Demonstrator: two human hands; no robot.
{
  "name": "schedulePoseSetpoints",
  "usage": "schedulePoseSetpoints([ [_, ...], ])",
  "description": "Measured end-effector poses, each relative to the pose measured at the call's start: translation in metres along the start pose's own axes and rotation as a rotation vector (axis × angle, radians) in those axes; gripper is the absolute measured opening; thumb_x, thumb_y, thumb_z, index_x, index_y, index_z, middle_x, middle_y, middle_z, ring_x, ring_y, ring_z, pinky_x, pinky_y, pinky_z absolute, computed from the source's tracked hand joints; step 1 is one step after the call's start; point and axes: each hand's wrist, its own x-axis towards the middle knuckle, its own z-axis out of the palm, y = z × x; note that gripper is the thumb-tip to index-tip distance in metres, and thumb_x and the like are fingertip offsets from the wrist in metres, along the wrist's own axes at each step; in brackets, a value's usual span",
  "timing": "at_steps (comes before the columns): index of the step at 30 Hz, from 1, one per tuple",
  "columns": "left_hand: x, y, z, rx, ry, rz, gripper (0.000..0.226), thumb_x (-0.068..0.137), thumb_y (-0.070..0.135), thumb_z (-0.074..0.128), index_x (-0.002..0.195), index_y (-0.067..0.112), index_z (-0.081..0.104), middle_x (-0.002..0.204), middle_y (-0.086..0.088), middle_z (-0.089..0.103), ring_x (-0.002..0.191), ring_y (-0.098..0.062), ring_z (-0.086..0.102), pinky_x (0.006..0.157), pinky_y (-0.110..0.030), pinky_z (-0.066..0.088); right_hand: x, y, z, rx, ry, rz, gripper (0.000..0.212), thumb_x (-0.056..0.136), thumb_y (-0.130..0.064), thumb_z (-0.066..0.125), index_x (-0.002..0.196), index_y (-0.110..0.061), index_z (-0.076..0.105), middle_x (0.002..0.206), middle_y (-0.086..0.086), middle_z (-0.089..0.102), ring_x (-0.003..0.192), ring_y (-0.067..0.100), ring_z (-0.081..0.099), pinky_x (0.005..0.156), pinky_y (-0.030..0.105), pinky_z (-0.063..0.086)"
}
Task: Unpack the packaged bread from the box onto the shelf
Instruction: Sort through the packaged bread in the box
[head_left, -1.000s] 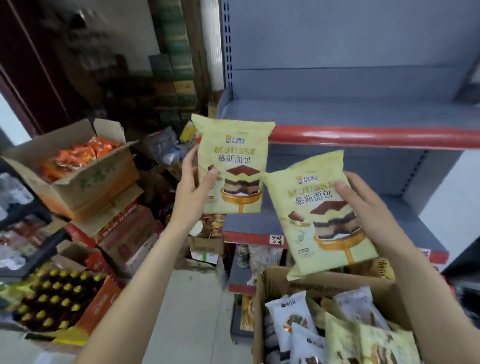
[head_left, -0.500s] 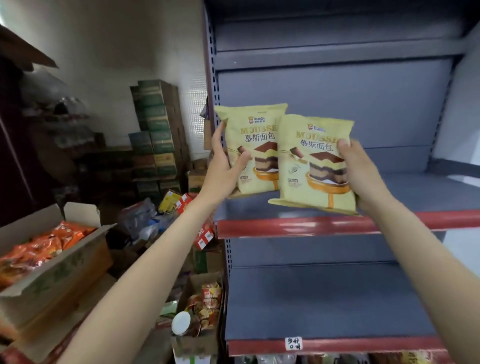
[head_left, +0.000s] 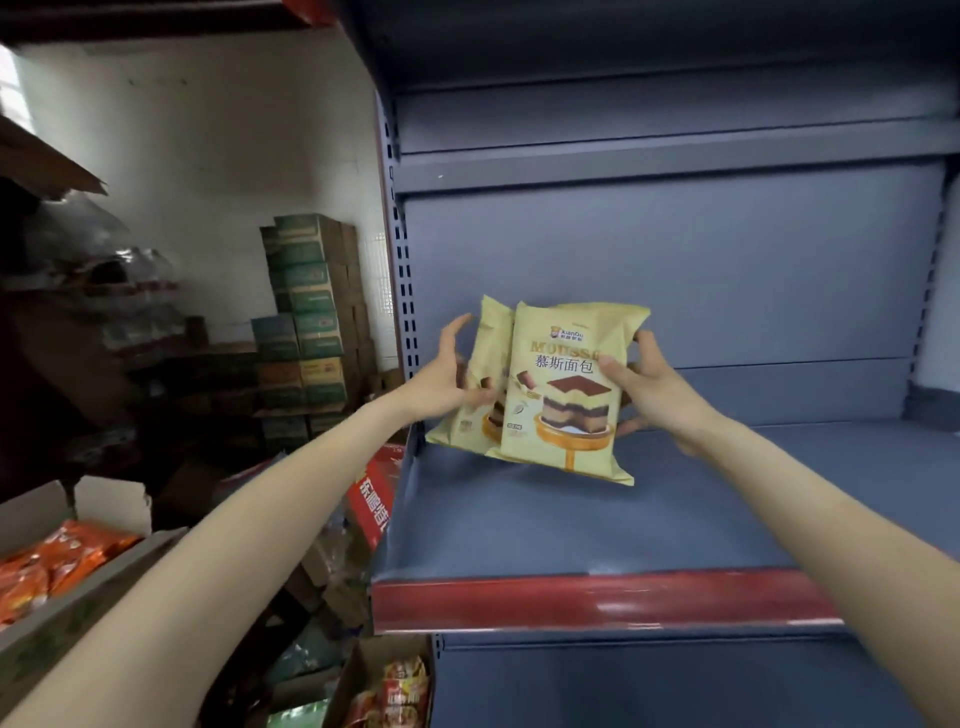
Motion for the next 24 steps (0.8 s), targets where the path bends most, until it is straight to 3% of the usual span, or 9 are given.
schedulePoseSetpoints([
  [4, 0.005, -0.019, -0.014, 0.210, 0.035, -0.105, 0.096, 0.076, 0.023, 0.078, 0.145, 0.024, 0.011, 0.106, 0.000, 0.061, 0.091, -0.015, 0.062, 0.080, -0.031, 0.050, 0.007, 0.010, -0.001, -0.081, -0.053, 0.036, 0.031, 0.096, -0.032, 0.049, 0.122, -0.028, 0.033, 0.104, 0.005, 0.066, 0.085, 0.018, 0.067, 0.056, 0.037, 0.057],
  [6, 0.006, -0.029, -0.017, 0.272, 0.100, -0.098, 0.093, 0.074, 0.028, 0.079, 0.144, 0.025, 0.018, 0.103, 0.002, 0.061, 0.093, -0.017, 0.062, 0.078, -0.034, 0.051, 0.011, 0.013, 0.001, -0.111, -0.056, 0.046, 0.029, 0.096, -0.031, 0.049, 0.120, -0.029, 0.033, 0.105, 0.003, 0.066, 0.087, 0.018, 0.068, 0.059, 0.039, 0.058],
  [8, 0.009, -0.043, -0.015, 0.265, 0.199, -0.081, 0.091, 0.073, 0.028, 0.080, 0.142, 0.026, 0.020, 0.106, -0.003, 0.065, 0.093, -0.022, 0.064, 0.080, -0.042, 0.053, 0.015, 0.012, 0.004, -0.105, -0.057, 0.048, 0.029, 0.097, -0.030, 0.049, 0.121, -0.029, 0.033, 0.105, 0.003, 0.066, 0.086, 0.017, 0.068, 0.057, 0.036, 0.058],
  [11, 0.009, -0.061, -0.010, 0.096, 0.287, -0.138, 0.086, 0.078, 0.026, 0.076, 0.142, 0.024, 0.020, 0.116, -0.010, 0.063, 0.093, -0.025, 0.066, 0.074, -0.043, 0.058, 0.024, 0.008, 0.017, -0.038, -0.059, 0.065, 0.033, 0.097, -0.029, 0.050, 0.125, -0.030, 0.032, 0.109, 0.005, 0.065, 0.090, 0.017, 0.067, 0.057, 0.036, 0.059],
  [14, 0.003, -0.065, -0.013, -0.123, 0.350, -0.217, 0.070, 0.090, 0.022, 0.062, 0.146, 0.021, 0.021, 0.131, -0.015, 0.053, 0.102, -0.026, 0.063, 0.066, -0.029, 0.057, 0.037, 0.005, 0.039, -0.003, -0.085, 0.097, 0.032, 0.097, -0.028, 0.050, 0.123, -0.035, 0.031, 0.113, 0.005, 0.064, 0.095, 0.017, 0.066, 0.062, 0.040, 0.060],
  [17, -0.008, -0.061, -0.017, -0.121, 0.396, -0.240, 0.058, 0.096, 0.027, 0.051, 0.147, 0.019, 0.024, 0.137, -0.012, 0.049, 0.113, -0.024, 0.058, 0.061, -0.016, 0.050, 0.047, 0.009, 0.064, 0.014, -0.104, 0.171, 0.037, 0.097, -0.025, 0.051, 0.127, -0.034, 0.030, 0.120, 0.004, 0.062, 0.094, 0.018, 0.065, 0.062, 0.041, 0.060],
  [19, -0.018, -0.056, -0.018, -0.070, 0.390, -0.238, 0.055, 0.098, 0.030, 0.047, 0.148, 0.019, 0.025, 0.139, -0.008, 0.048, 0.120, -0.022, 0.053, 0.068, -0.015, 0.047, 0.051, 0.013, 0.077, 0.006, -0.064, 0.228, 0.051, 0.096, -0.025, 0.052, 0.138, -0.029, 0.024, 0.123, 0.006, 0.060, 0.097, 0.021, 0.065, 0.064, 0.042, 0.059],
  [21, -0.029, -0.049, -0.020, -0.003, 0.390, -0.239, 0.055, 0.098, 0.031, 0.048, 0.147, 0.020, 0.027, 0.139, -0.006, 0.049, 0.125, -0.022, 0.049, 0.089, -0.026, 0.046, 0.050, 0.015, 0.084, -0.040, 0.013, 0.240, 0.062, 0.095, -0.026, 0.052, 0.144, -0.026, 0.015, 0.125, 0.009, 0.058, 0.103, 0.023, 0.062, 0.071, 0.041, 0.058],
  [24, -0.049, -0.035, -0.023, 0.109, 0.410, -0.204, 0.047, 0.097, 0.030, 0.049, 0.141, 0.019, 0.038, 0.134, -0.003, 0.054, 0.121, -0.018, 0.051, 0.101, -0.036, 0.040, 0.034, 0.009, 0.083, -0.317, 0.131, 0.103, 0.064, 0.093, -0.030, 0.053, 0.145, -0.024, 0.017, 0.133, 0.014, 0.046, 0.120, 0.027, 0.047, 0.098, 0.040, 0.043],
])
